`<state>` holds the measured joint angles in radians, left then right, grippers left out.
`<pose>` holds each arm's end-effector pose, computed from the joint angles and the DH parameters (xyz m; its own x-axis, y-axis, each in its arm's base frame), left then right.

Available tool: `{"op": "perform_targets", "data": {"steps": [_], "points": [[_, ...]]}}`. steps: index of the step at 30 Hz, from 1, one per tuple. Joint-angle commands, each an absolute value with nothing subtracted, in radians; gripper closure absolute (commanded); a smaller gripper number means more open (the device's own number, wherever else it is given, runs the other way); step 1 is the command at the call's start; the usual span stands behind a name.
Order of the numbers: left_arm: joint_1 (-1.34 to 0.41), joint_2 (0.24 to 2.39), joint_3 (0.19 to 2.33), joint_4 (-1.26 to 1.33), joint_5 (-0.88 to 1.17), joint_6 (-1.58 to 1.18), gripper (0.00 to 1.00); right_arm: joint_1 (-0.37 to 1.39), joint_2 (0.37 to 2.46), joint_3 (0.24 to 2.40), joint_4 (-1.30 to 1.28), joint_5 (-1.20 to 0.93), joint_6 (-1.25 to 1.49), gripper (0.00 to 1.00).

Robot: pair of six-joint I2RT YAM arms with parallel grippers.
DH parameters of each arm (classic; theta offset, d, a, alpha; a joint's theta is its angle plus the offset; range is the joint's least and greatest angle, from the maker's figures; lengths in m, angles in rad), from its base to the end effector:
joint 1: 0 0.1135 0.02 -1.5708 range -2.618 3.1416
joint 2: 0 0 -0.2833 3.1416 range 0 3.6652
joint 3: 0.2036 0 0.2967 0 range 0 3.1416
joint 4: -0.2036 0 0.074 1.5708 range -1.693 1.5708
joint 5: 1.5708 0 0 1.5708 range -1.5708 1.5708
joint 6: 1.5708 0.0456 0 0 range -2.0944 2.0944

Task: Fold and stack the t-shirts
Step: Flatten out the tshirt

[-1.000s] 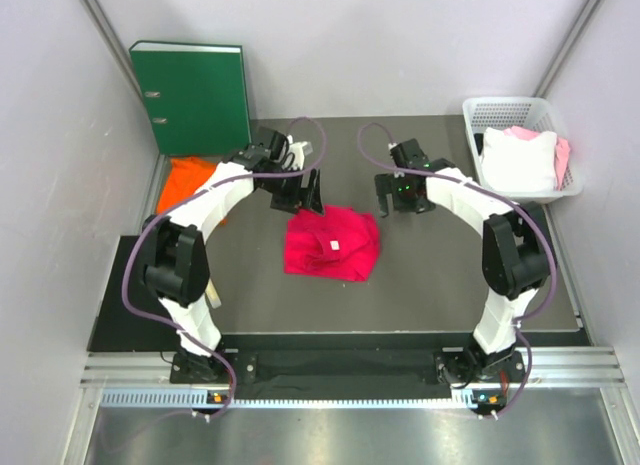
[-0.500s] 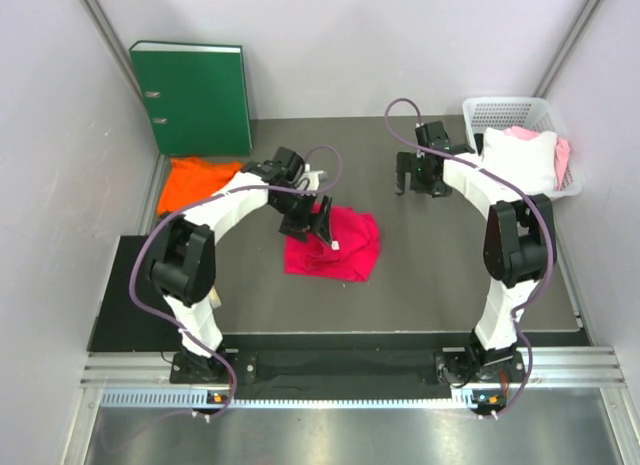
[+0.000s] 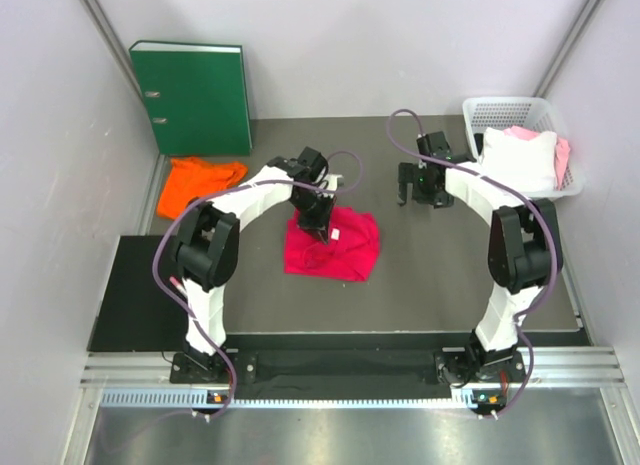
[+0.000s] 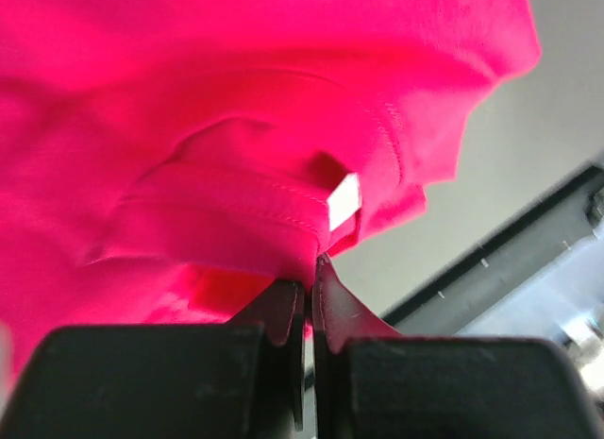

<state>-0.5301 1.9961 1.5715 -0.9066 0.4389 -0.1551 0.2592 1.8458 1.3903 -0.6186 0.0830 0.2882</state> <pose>0.3817 -0.2461 0.1945 -0.9122 0.3725 -0.1707 0.4087 0.7971 -0.4445 0.4274 0.1094 0.2072 -0.8765 0.0606 -0.4776 0.0333 0.9973 0.0656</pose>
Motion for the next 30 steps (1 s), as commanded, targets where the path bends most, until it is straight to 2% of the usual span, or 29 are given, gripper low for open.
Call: {"op": "perform_targets", "data": {"steps": [1,9,14,18,20,24,30], "points": [[-0.522,1.873,1.670,-0.957,0.260,-0.158,1.00,0.256,1.758,1.364,-0.575,0.080,0.307,0.05],[-0.463,1.749,1.825,-0.940,-0.197,-0.230,1.00,0.256,1.744,1.341,-0.548,0.055,0.331,0.05],[-0.410,1.714,1.923,-0.908,-0.356,-0.268,1.00,0.256,1.730,1.336,-0.549,0.055,0.324,0.05],[-0.407,1.703,1.992,-0.792,-0.209,-0.262,1.00,0.253,1.704,1.309,-0.543,0.072,0.328,0.05],[-0.410,1.745,2.043,-0.770,-0.069,-0.281,1.00,0.241,1.695,1.292,-0.543,0.081,0.342,0.05],[-0.454,1.841,2.251,-0.756,0.155,-0.321,1.00,0.181,1.666,1.258,-0.523,0.083,0.357,0.05],[-0.572,1.973,2.546,-0.684,0.291,-0.374,1.00,0.042,1.652,1.241,-0.500,0.031,0.351,0.06]]}}
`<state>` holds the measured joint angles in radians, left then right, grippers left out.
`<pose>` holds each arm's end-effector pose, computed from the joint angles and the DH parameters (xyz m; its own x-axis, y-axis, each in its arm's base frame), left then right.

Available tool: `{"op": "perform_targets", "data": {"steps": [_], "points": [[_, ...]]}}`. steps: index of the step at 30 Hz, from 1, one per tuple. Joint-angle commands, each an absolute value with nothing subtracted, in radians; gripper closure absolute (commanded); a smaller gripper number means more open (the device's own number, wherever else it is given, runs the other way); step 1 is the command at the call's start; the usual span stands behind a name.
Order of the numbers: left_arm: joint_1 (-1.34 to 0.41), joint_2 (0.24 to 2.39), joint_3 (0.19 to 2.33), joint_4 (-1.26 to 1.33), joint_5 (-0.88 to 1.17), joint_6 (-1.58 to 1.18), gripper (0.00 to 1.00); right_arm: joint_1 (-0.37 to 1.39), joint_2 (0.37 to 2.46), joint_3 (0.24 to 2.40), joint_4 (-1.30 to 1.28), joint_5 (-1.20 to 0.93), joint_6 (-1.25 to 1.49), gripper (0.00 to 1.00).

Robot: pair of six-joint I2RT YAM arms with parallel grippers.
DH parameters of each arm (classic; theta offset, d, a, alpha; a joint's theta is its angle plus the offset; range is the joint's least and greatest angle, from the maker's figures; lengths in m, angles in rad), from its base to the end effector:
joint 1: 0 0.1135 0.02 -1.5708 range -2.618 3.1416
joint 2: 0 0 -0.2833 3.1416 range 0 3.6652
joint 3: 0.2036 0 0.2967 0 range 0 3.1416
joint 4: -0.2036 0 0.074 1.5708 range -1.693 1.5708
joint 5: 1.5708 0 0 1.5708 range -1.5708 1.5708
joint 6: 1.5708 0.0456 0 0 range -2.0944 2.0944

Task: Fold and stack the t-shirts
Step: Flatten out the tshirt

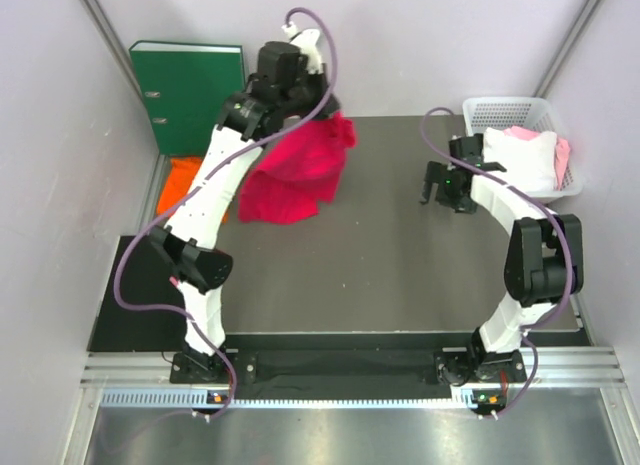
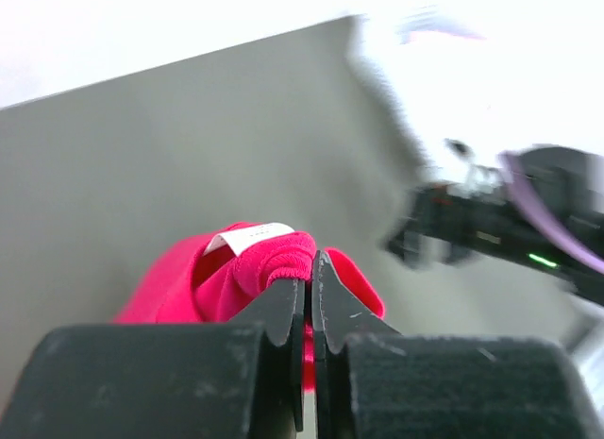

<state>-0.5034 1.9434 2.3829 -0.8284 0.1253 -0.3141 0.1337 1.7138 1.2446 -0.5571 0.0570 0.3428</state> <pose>0.4097 -0.2322 0.5101 -0.4951 -0.0773 -0.8654 0.4489 0.8300 -0.3310 0.4053 0.0519 0.2138 -0.8333 0.2265 -0.5042 0.1872 0.9739 0.1282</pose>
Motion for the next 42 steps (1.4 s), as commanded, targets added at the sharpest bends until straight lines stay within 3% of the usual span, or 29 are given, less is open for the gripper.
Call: {"op": "perform_targets", "data": {"steps": [1,6,11,20,23,31,42], "points": [[-0.578,1.964,2.551,-0.646,0.308,-0.396,1.00,0.025,1.652,1.241,-0.497,0.025,0.348,0.06],[-0.586,1.901,2.545,-0.427,0.264,-0.483,1.00,-0.067,1.655,1.243,-0.492,0.006,0.311,0.06],[-0.580,1.821,2.488,-0.452,0.108,-0.445,1.00,-0.095,1.641,1.230,-0.500,-0.040,0.272,0.06],[-0.578,1.594,1.592,-0.501,0.032,-0.500,1.00,-0.095,1.585,1.151,-0.466,-0.095,0.262,0.05],[-0.569,1.579,1.441,-0.579,-0.029,-0.503,1.00,-0.094,1.575,1.120,-0.448,-0.136,0.270,0.06],[-0.546,1.482,1.376,-0.724,-0.265,-0.537,1.00,-0.046,1.572,1.088,-0.413,-0.278,0.310,0.06],[-0.457,1.430,1.390,-0.793,-0.333,-0.560,1.00,0.116,1.782,1.173,-0.515,-0.183,0.322,0.14]]}}
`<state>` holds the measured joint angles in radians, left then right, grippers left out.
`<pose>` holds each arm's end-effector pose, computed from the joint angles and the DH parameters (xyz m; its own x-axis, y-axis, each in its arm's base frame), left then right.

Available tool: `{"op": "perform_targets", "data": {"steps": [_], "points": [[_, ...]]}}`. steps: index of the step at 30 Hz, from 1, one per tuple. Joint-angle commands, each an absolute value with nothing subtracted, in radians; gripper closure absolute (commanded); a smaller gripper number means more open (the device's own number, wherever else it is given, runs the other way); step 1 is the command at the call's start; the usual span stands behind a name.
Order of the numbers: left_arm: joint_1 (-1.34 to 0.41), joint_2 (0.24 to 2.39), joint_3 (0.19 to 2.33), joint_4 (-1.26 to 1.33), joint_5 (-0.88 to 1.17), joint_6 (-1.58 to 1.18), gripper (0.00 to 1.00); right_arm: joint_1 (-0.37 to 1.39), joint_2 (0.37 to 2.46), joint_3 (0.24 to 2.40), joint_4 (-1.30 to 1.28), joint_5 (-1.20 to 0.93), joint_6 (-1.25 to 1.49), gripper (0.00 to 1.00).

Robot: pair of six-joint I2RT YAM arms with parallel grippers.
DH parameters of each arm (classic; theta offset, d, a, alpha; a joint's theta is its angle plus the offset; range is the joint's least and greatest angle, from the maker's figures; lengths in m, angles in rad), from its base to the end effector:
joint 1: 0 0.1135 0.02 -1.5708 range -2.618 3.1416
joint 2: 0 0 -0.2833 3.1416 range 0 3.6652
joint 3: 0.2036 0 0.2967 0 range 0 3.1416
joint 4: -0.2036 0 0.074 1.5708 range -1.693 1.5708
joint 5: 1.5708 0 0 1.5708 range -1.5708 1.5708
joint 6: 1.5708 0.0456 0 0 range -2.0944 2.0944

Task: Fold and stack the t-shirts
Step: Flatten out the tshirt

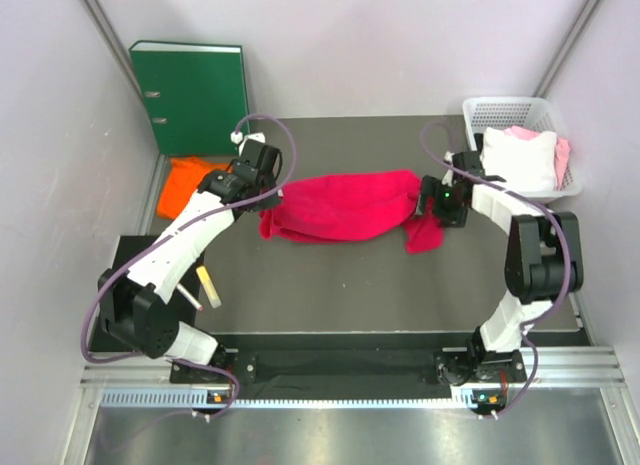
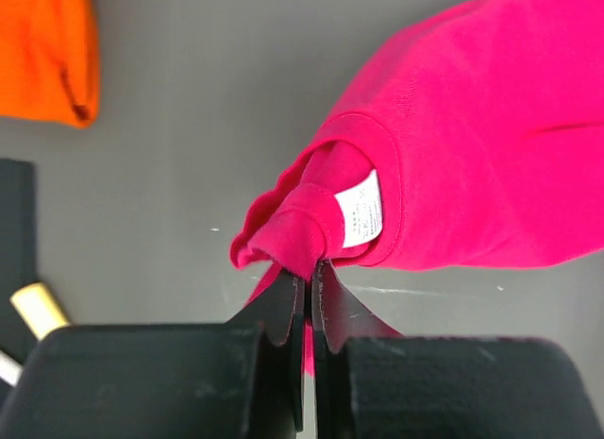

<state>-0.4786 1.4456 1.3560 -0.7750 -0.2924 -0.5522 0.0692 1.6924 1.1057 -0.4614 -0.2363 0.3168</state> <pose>0.3218 -0.1522 0.3388 -0.7192 -0.1927 -0.6675 -0.1202 0.9808 -0.1537 0.3870 0.0375 0.1813 -0.8786 0.2427 -0.4112 0.0946 0.9326 0.3483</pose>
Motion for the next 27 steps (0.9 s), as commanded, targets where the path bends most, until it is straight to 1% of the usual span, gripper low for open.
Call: {"op": "perform_targets", "data": {"steps": [1,3,4,6,9,10,11,12,16,21,24,27], "points": [[-0.451,1.434,1.410,-0.795,-0.331,-0.558,1.00,0.129,1.799,1.181,-0.528,-0.167,0.321,0.16],[-0.445,1.445,1.427,-0.796,-0.327,-0.558,1.00,0.158,1.835,1.195,-0.532,-0.141,0.315,0.18],[-0.440,1.450,1.445,-0.795,-0.325,-0.555,1.00,0.166,1.845,1.200,-0.532,-0.137,0.313,0.28],[-0.434,1.465,1.465,-0.796,-0.319,-0.551,1.00,0.187,1.862,1.210,-0.538,-0.121,0.318,0.36],[-0.426,1.485,1.517,-0.805,-0.321,-0.543,1.00,0.206,1.879,1.216,-0.545,-0.094,0.319,0.76],[-0.425,1.489,1.528,-0.808,-0.322,-0.540,1.00,0.209,1.875,1.216,-0.545,-0.089,0.321,0.93],[-0.420,1.499,1.540,-0.814,-0.322,-0.535,1.00,0.210,1.865,1.215,-0.545,-0.081,0.324,0.98],[-0.416,1.500,1.566,-0.816,-0.324,-0.529,1.00,0.210,1.852,1.215,-0.545,-0.072,0.325,1.00],[-0.394,1.519,1.655,-0.828,-0.342,-0.511,1.00,0.207,1.732,1.261,-0.584,0.044,0.310,1.00],[-0.364,1.525,1.810,-0.813,-0.420,-0.492,1.00,0.199,1.599,1.413,-0.618,0.139,0.262,1.00],[-0.356,1.505,1.850,-0.784,-0.462,-0.454,1.00,0.199,1.508,1.465,-0.618,0.179,0.245,1.00],[-0.354,1.467,1.852,-0.784,-0.518,-0.416,1.00,0.199,1.398,1.456,-0.617,0.204,0.224,1.00]]}}
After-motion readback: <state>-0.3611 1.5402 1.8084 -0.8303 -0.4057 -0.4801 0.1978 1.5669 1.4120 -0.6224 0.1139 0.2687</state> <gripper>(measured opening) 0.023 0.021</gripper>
